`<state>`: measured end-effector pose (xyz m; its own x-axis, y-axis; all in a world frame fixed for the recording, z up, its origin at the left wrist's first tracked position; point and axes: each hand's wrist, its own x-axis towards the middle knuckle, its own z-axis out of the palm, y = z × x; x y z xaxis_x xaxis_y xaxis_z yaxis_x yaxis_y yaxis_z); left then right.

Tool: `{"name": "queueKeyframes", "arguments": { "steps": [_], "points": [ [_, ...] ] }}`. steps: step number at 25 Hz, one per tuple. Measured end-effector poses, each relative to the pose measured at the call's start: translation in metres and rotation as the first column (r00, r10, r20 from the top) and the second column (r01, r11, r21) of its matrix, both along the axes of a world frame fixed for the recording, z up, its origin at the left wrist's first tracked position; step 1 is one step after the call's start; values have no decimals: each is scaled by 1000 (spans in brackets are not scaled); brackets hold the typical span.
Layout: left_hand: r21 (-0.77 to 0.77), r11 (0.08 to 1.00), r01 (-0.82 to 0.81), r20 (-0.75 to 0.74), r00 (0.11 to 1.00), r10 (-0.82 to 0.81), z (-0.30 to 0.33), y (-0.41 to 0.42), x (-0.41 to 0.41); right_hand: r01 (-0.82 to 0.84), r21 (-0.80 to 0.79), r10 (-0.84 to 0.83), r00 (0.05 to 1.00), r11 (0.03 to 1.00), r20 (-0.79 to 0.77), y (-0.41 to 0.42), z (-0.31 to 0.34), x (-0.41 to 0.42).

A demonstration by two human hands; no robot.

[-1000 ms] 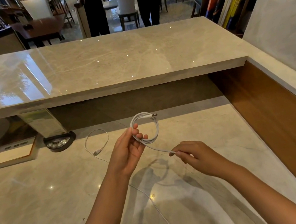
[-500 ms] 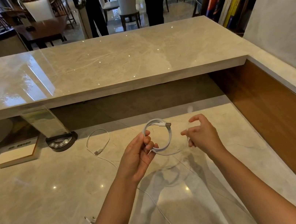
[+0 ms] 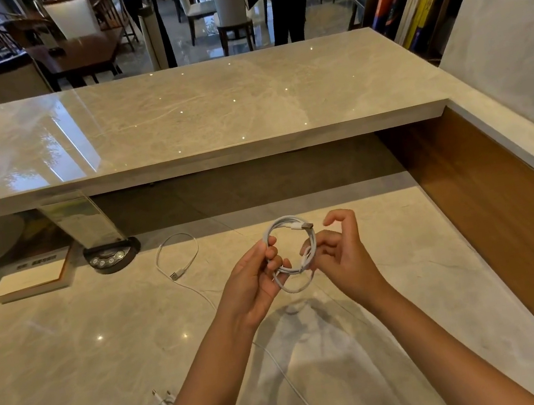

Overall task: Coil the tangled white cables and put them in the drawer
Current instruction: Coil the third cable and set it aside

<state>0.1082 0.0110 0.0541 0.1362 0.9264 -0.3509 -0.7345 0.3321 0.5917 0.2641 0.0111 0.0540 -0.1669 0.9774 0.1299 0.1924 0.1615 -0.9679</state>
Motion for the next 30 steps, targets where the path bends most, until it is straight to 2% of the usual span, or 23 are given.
{"name": "queueKeyframes", "arguments": {
  "steps": [4, 7, 9, 12, 14, 16, 19, 22, 24, 26, 28, 30],
  "points": [
    [-5, 1000, -1, 5, 1000, 1, 3, 1, 3, 13, 232, -47, 989, 973, 140, -4, -5, -7],
    [5, 1000, 10, 5, 1000, -10, 4, 2, 4, 95, 345, -152, 978, 934, 142, -3, -10, -6],
    [3, 1000, 21, -3, 1000, -21, 4, 2, 6, 204, 401, -281, 949, 893, 144, -3, -12, -5],
    [-7, 999, 46, -48, 998, -46, 0, 0, 8, 367, 425, -431, 900, 827, 62, -3, -2, -5],
    [-14, 998, 55, -53, 997, -55, -3, -2, 8, 486, 277, -475, 873, 829, -110, -1, 17, 1],
    [-9, 998, 61, -12, 998, -61, -3, -3, 7, 578, 9, -548, 778, 816, -307, 10, 36, 14],
    [49, 994, 93, -34, 995, -92, 4, -3, 6, 574, -239, -621, 711, 783, -330, 23, 45, 32],
    [74, 990, 119, -153, 982, -107, 7, -1, 4, 378, -382, -500, 813, 843, -298, 24, 47, 39],
    [85, 982, 169, -239, 960, -144, 9, -2, 0, 280, -370, -352, 925, 886, -143, 26, 52, 43],
    [100, 966, 240, -324, 925, -197, 12, -4, -2, 225, -278, -172, 964, 934, 203, 32, 57, 45],
    [118, 943, 310, -408, 881, -238, 19, -5, -2, 82, -233, 57, 843, 969, 535, 38, 59, 42],
    [133, 927, 349, -455, 853, -256, 26, -6, -3, -64, -255, 219, 730, 965, 648, 39, 62, 37]
  ]
}}
